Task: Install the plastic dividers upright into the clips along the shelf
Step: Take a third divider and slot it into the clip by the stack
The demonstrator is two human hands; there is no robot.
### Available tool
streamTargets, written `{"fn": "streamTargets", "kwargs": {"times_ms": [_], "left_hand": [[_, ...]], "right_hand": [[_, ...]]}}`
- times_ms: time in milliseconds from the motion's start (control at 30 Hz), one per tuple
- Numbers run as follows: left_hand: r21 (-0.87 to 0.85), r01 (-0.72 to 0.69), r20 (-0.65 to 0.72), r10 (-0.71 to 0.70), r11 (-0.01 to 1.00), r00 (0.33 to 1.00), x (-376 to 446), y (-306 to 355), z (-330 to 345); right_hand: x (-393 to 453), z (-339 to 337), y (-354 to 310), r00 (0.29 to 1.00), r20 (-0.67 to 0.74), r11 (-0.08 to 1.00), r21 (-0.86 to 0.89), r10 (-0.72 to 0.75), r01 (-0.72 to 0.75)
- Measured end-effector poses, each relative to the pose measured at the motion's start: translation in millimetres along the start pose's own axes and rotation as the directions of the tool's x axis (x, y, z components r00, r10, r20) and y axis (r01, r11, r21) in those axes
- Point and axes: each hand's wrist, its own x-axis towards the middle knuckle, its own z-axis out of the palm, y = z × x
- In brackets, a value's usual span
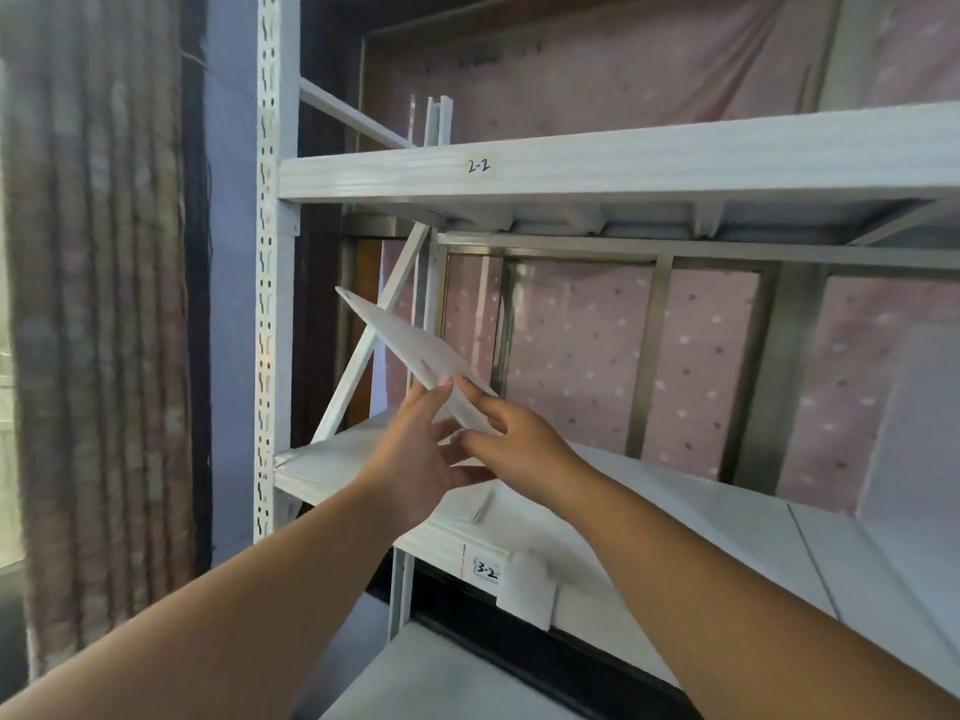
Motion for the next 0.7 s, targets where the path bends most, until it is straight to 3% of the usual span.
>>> {"fn": "streamTargets", "kwargs": {"times_ms": [133, 333, 500, 700], "left_hand": [[0.07, -0.017, 0.129, 0.007, 0.997, 0.992, 3.2, -0.7, 31.1], [0.245, -0.061, 0.177, 0.017, 0.968, 0.984, 17.2, -11.8, 55.0], [0.41, -0.071, 0.201, -0.014, 0.909, 0.98, 20.7, -16.9, 55.4], [0.421, -0.088, 0.21, -0.003, 0.903, 0.978, 17.7, -30.2, 50.6]], "right_hand": [[-13.9, -19.6, 2.6, 1.0, -0.009, 0.99, 0.139, 0.026, -0.024], [-31.0, -31.4, 21.2, 0.995, -0.102, 0.965, 0.26, -0.011, 0.037], [-41.5, -27.1, 33.7, 0.995, -0.094, 0.934, 0.351, -0.027, 0.058], [-45.2, -17.7, 40.5, 0.986, -0.162, 0.966, 0.249, -0.03, 0.07]]}}
